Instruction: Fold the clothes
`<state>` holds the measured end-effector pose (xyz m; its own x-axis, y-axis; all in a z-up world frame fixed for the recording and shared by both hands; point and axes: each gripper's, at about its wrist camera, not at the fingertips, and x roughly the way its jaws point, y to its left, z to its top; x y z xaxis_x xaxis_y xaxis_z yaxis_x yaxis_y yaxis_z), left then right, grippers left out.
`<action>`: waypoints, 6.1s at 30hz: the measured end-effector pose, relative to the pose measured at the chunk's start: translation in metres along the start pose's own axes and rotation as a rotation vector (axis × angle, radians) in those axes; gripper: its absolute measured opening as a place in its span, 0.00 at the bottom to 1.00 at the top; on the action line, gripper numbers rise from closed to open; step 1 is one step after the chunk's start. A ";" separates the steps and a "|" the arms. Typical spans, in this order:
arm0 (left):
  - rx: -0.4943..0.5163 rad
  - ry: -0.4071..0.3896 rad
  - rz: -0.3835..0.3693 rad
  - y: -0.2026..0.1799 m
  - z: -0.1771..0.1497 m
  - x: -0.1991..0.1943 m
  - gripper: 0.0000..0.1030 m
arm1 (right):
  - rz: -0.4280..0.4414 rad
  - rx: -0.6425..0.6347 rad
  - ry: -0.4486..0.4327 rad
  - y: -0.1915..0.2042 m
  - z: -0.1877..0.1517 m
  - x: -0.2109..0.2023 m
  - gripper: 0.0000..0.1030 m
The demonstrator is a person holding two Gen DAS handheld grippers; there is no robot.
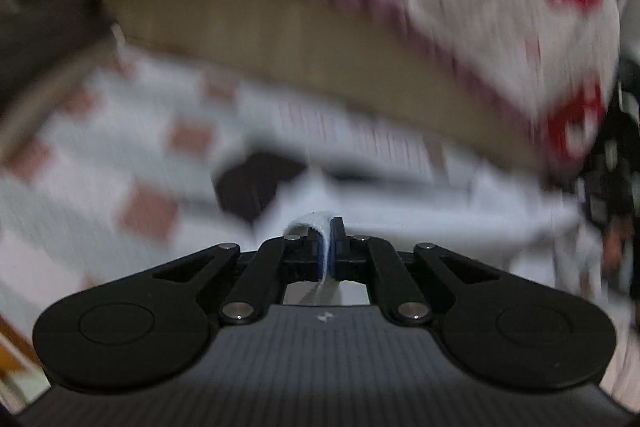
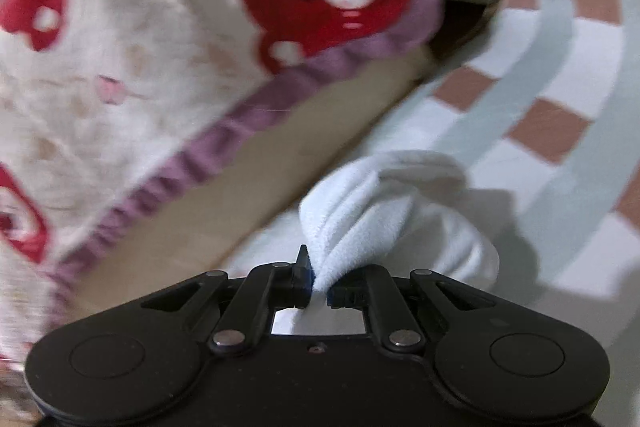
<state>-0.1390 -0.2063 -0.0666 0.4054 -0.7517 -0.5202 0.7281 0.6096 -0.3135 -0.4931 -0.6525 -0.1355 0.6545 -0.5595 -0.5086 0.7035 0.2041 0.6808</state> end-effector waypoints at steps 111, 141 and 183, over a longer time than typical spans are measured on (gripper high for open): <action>0.007 0.324 0.147 0.075 -0.054 0.045 0.65 | -0.178 -0.273 0.684 0.086 -0.244 -0.032 0.58; 0.515 0.131 -0.465 -0.143 -0.066 0.019 0.14 | 0.422 -0.397 0.587 0.127 -0.170 -0.108 0.09; -0.062 0.053 0.115 0.043 -0.009 -0.020 0.12 | -0.279 -0.404 1.181 0.050 -0.169 0.023 0.72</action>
<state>-0.1210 -0.1633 -0.0767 0.4536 -0.6624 -0.5962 0.6422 0.7068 -0.2967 -0.3959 -0.5195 -0.2029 0.1731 0.3855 -0.9063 0.7538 0.5405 0.3738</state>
